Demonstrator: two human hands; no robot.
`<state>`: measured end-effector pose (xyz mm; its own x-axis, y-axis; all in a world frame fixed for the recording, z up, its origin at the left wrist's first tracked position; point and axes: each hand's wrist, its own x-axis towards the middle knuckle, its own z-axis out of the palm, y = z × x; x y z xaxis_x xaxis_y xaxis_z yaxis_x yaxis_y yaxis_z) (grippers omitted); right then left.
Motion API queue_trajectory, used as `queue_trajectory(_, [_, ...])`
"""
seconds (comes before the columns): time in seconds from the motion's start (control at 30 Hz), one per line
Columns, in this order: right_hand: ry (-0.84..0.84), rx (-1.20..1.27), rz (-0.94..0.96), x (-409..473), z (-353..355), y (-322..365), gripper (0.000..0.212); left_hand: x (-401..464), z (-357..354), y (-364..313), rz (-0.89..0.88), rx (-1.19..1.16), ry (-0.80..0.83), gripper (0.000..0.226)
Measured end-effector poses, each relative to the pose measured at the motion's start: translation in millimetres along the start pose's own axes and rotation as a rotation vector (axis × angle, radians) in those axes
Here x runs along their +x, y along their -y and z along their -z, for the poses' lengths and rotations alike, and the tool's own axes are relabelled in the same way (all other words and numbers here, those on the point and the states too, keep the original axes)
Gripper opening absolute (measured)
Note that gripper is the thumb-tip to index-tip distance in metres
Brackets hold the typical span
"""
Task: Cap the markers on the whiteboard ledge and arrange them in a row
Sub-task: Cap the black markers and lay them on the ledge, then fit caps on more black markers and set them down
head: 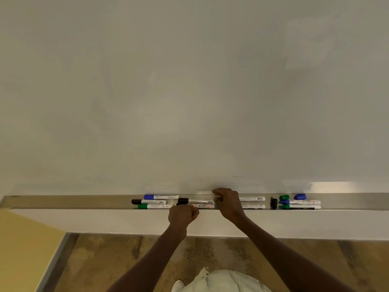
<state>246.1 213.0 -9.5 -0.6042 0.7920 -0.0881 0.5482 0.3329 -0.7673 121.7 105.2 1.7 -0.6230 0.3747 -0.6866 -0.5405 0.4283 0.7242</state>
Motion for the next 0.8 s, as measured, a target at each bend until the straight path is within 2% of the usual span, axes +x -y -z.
queue_trajectory(0.13, [-0.063,-0.027,0.003,-2,12,-12,0.021,-2,-10,4,-0.096,0.025,-0.012,0.01])
queue_trajectory(0.23, [-0.092,-0.144,0.031,-6,29,-32,0.017,-3,-21,5,-0.227,0.143,0.058,0.008])
queue_trajectory(0.33, [-0.076,-0.356,0.153,-13,45,-55,0.017,-5,-35,5,-0.45,0.383,0.106,0.015])
queue_trajectory(0.43, [0.008,-0.536,0.194,-17,56,-73,0.035,-6,-47,4,-0.728,0.658,0.16,0.023])
queue_trajectory(0.53, [0.085,-0.64,0.2,-20,59,-83,0.043,-1,-56,5,-0.906,0.872,0.271,0.036])
queue_trajectory(0.63, [0.11,-0.688,0.223,-22,58,-87,0.043,7,-63,12,-0.985,1.171,0.37,0.049])
queue_trajectory(0.8, [0.087,-0.701,0.233,-22,64,-91,0.033,15,-73,13,-1.028,1.358,0.358,0.033])
